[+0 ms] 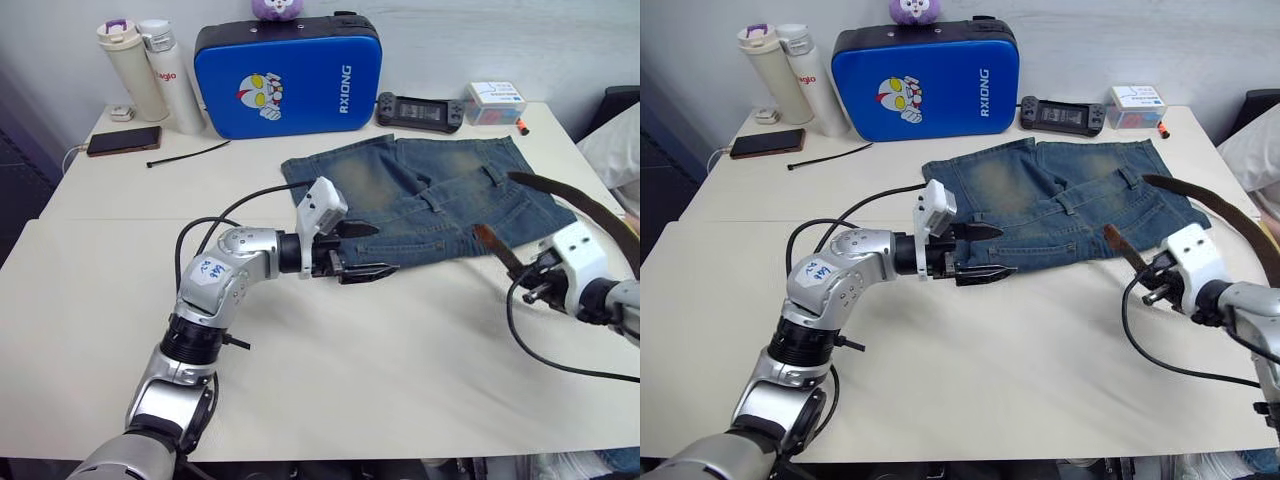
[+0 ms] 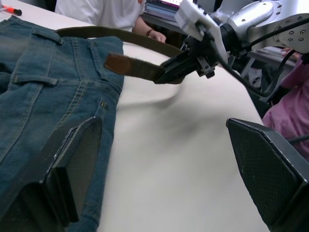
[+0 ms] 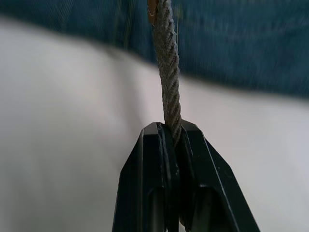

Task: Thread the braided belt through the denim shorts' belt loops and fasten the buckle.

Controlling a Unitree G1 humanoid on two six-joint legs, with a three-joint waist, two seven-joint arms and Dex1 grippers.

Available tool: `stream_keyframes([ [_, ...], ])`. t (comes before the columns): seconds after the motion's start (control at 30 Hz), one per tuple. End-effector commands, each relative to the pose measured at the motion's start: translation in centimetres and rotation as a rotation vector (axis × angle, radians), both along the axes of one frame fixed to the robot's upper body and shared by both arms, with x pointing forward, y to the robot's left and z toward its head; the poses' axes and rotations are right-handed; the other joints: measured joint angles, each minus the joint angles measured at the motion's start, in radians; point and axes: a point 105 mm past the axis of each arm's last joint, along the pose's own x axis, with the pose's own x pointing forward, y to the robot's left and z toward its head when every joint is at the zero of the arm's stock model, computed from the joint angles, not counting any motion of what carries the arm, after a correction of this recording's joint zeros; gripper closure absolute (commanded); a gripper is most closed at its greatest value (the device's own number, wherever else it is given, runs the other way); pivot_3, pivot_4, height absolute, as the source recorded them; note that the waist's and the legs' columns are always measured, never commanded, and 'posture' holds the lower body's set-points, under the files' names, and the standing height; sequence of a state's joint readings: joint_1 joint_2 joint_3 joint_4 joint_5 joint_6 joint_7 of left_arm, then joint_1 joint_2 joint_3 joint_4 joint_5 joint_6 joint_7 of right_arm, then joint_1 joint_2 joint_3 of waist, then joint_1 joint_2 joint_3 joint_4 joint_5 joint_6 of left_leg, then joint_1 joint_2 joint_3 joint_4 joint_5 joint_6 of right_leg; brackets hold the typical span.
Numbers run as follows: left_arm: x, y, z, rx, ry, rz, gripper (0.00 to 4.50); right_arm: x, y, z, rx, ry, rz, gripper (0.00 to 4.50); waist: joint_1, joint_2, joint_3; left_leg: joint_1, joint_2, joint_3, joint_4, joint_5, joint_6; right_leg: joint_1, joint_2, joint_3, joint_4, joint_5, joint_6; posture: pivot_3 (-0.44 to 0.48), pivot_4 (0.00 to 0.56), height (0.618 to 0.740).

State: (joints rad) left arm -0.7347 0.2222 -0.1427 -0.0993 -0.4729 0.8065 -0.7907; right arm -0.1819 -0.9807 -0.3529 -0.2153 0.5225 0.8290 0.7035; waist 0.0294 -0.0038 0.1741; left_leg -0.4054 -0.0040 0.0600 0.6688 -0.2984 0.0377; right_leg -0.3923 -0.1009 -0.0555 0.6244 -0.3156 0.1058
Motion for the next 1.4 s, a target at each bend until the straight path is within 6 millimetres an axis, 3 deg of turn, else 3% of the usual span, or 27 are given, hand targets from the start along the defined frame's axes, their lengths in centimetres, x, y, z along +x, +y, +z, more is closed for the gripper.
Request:
stream_keyframes([
  [0.03, -0.2, -0.9, 2.0, -0.101, 0.058, -0.036, 0.00, -2.5, 3.2, 5.2, 0.163, -0.093, 0.192, 4.44, 0.002, 0.000, 0.000, 0.000, 0.000, -0.001, 0.000, 0.000, 0.000, 0.000, 0.000, 0.000, 0.000, 0.000, 0.000, 0.000, 0.150, 0.725],
  [0.2, -0.3, -4.4, 2.0, -0.136, 0.149, -0.115, 0.00, -5.5, 6.7, 7.1, 0.342, -0.069, 0.372, 4.44, 0.005, 0.000, 0.000, 0.000, 0.000, -0.002, 0.001, 0.000, 0.000, 0.002, -0.003, -0.001, 0.000, 0.000, 0.000, 0.000, 0.150, 0.725],
  [0.3, -0.6, -6.3, 3.3, -0.202, 0.187, -0.167, 0.00, -6.4, 8.5, 6.6, 0.372, -0.030, 0.437, 4.44, 0.011, -0.001, 0.000, 0.000, -0.001, -0.002, 0.001, 0.000, 0.000, 0.001, -0.005, -0.001, 0.000, 0.000, 0.000, 0.000, 0.150, 0.725],
  [0.47, -1.2, -8.3, 5.0, -0.269, 0.218, -0.243, 0.00, -6.3, 9.2, 5.6, 0.418, -0.013, 0.409, 4.44, 0.016, -0.001, 0.000, 0.000, -0.001, 0.000, 0.001, 0.000, 0.000, 0.001, -0.007, -0.001, 0.000, 0.000, 0.000, 0.000, 0.150, 0.725],
  [0.57, -1.5, -8.7, 5.5, -0.292, 0.230, -0.268, 0.74, -6.0, 8.7, 5.1, 0.418, -0.010, 0.357, 4.50, 0.018, -0.001, 0.000, 0.000, -0.001, 0.001, 0.000, 0.000, 0.000, 0.000, -0.007, -0.001, 0.000, 0.000, 0.000, 0.000, 0.150, 0.725],
  [0.83, -1.9, -8.1, 5.3, -0.272, 0.242, -0.295, 4.38, -4.7, 5.2, 5.3, 0.436, -0.115, 0.156, 4.50, 0.021, -0.001, 0.000, 0.000, -0.001, 0.001, 0.000, 0.000, 0.000, 0.000, -0.006, -0.001, 0.000, 0.000, 0.000, 0.000, 0.150, 0.725],
  [0.87, -1.8, -8.1, 5.4, -0.271, 0.242, -0.291, 4.45, -4.6, 5.0, 5.4, 0.441, -0.127, 0.141, 4.50, 0.022, -0.001, 0.000, 0.000, -0.001, 0.000, 0.000, 0.000, 0.000, 0.000, -0.005, -0.001, 0.000, 0.000, 0.000, 0.000, 0.150, 0.725],
  [1.03, -1.2, -9.1, 6.5, -0.323, 0.269, -0.254, 4.50, -6.4, 3.6, 6.0, 0.562, -0.220, 0.057, 2.37, 0.031, -0.001, 0.000, -0.001, -0.001, -0.001, 0.000, 0.000, 0.001, 0.000, -0.003, -0.001, 0.000, 0.000, 0.000, 0.000, 0.150, 0.725],
  [1.13, -0.6, -9.6, 6.8, -0.351, 0.320, -0.217, 4.50, -8.4, 3.1, 6.2, 0.688, -0.273, 0.022, 0.80, 0.030, -0.001, 0.000, -0.001, -0.001, 0.000, 0.000, 0.000, 0.001, 0.001, -0.002, 0.000, -0.001, 0.000, 0.000, 0.000, 0.150, 0.725],
  [1.2, -0.3, -10.0, 7.0, -0.365, 0.355, -0.198, 4.50, -10.0, 3.2, 5.8, 0.780, -0.276, 0.008, 0.03, 0.028, -0.001, 0.000, -0.001, -0.001, 0.000, -0.001, 0.000, 0.001, 0.000, -0.002, 0.000, -0.001, 0.000, 0.000, 0.000, 0.150, 0.725],
  [1.27, 0.0, -10.1, 7.2, -0.383, 0.388, -0.188, 4.50, -11.2, 3.9, 5.2, 0.849, -0.250, 0.016, 0.03, 0.024, -0.001, 0.000, 0.000, 0.000, 0.000, -0.001, 0.000, 0.001, 0.000, -0.002, 0.001, -0.001, 0.000, 0.000, 0.000, 0.150, 0.725],
  [1.37, 0.1, -10.3, 7.7, -0.409, 0.461, -0.194, 4.50, -12.9, 7.4, 3.6, 1.012, -0.165, 0.092, 0.03, 0.022, -0.001, 0.000, 0.000, 0.001, 0.001, -0.001, 0.000, 0.001, 0.000, -0.002, 0.002, -0.002, 0.000, 0.001, 0.000, 0.150, 0.725],
  [1.4, -0.1, -10.4, 7.8, -0.409, 0.481, -0.210, 4.50, -12.4, 8.3, 2.7, 1.053, -0.143, 0.088, 0.03, 0.019, -0.001, 0.000, 0.000, 0.001, 0.001, -0.001, 0.000, 0.001, 0.000, -0.002, 0.002, -0.002, 0.000, 0.001, 0.000, 0.150, 0.725],
])
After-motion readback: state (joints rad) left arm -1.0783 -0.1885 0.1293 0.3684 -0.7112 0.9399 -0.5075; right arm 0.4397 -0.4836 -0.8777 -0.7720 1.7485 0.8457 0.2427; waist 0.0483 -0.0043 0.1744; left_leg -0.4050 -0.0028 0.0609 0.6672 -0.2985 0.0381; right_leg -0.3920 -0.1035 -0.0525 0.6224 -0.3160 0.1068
